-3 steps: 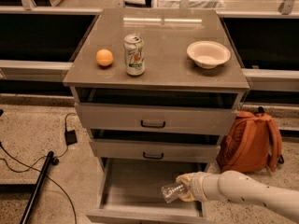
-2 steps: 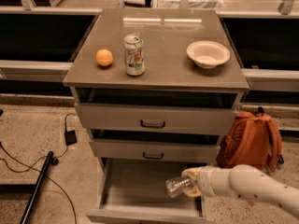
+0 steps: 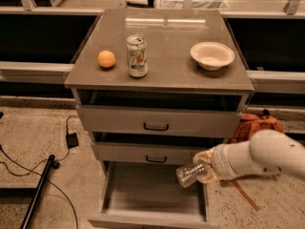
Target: Pick water bottle from bottom drawer and place on counter
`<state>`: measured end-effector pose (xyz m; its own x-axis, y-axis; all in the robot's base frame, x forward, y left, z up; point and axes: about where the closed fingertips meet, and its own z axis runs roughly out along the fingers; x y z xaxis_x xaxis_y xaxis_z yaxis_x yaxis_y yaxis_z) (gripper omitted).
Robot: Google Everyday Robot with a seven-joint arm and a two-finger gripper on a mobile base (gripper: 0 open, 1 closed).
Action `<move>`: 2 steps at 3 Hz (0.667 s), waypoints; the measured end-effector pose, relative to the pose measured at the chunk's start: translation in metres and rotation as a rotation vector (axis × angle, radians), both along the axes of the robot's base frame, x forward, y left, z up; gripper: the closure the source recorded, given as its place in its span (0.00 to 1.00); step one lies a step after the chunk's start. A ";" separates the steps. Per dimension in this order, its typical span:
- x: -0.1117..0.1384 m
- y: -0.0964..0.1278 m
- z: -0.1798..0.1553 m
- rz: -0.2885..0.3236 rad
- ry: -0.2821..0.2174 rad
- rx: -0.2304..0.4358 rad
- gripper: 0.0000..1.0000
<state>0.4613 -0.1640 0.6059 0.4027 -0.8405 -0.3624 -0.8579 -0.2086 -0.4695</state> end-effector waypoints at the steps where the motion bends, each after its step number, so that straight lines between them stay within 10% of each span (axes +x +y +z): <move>1: 0.013 0.028 0.061 0.100 0.035 -0.119 1.00; 2: 0.033 0.045 0.130 0.131 0.039 -0.234 1.00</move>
Offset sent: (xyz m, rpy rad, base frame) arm 0.0636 0.0582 0.2372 -0.3944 0.0610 0.1185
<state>0.4942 -0.1186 0.7361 0.5031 -0.8449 -0.1818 -0.8330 -0.4180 -0.3626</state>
